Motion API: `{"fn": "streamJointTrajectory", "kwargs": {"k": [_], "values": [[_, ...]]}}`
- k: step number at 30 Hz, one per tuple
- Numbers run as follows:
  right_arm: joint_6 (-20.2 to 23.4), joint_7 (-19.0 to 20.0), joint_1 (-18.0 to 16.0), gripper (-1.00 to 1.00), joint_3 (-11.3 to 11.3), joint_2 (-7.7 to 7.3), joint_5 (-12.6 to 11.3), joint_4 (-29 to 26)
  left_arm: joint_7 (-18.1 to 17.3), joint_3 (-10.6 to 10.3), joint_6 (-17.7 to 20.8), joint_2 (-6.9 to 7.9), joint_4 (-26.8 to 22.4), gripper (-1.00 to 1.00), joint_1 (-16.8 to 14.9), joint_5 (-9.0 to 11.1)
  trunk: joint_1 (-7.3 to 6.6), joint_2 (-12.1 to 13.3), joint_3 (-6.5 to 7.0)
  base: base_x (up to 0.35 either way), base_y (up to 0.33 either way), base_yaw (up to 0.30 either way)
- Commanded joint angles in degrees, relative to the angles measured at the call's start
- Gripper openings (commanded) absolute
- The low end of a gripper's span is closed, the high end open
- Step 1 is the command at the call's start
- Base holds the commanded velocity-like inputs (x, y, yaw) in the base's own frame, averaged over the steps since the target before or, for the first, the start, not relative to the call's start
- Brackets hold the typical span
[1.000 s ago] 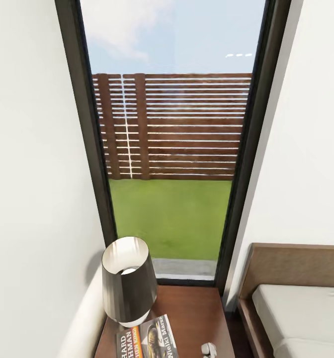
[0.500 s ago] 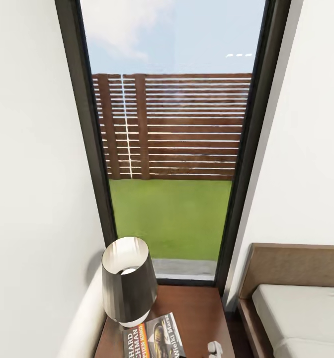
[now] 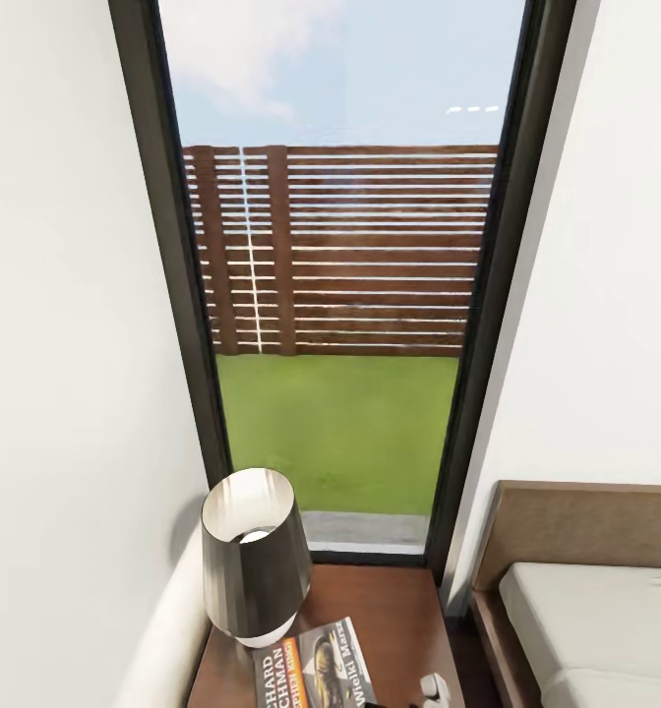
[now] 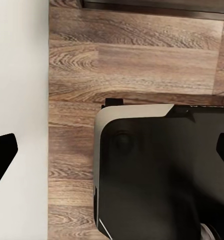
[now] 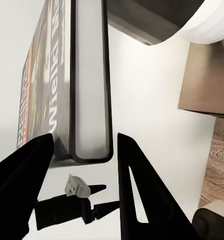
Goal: In the bedroom, move the book from the bed onto either nightstand, and place the two sandals side by side next to the bed.
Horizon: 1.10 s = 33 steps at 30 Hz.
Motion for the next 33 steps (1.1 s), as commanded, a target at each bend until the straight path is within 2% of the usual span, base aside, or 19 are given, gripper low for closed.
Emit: {"fn": "streamJointTrajectory", "kwargs": {"k": [1,16,27,33], "values": [[0.80,0.13,-0.02,-1.00,0.31,-0.20,-0.65,-0.06,-0.20,-0.46,-0.20,0.02,0.07,1.00,-0.02,0.60,0.02,-0.04,-0.02,0.000,0.000,0.000],[1.50,0.28,-0.17,-1.00,0.16,-2.55,-0.97,-0.32,-0.20,-0.47,-0.16,0.02,0.09,1.00,-0.02,0.59,0.02,-0.04,-0.02,0.000,0.000,0.000],[2.06,0.34,-0.53,-1.00,0.01,-3.52,-1.08,-0.45,-0.20,-0.47,-0.11,0.02,0.09,1.00,-0.02,0.53,0.02,-0.04,-0.02,0.000,0.000,0.000],[3.82,0.35,-0.77,-1.00,-1.70,-3.84,-0.92,-0.55,-0.20,-0.47,-0.12,0.02,0.09,1.00,-0.02,0.52,0.02,-0.04,-0.02,0.000,0.000,0.000]]}}
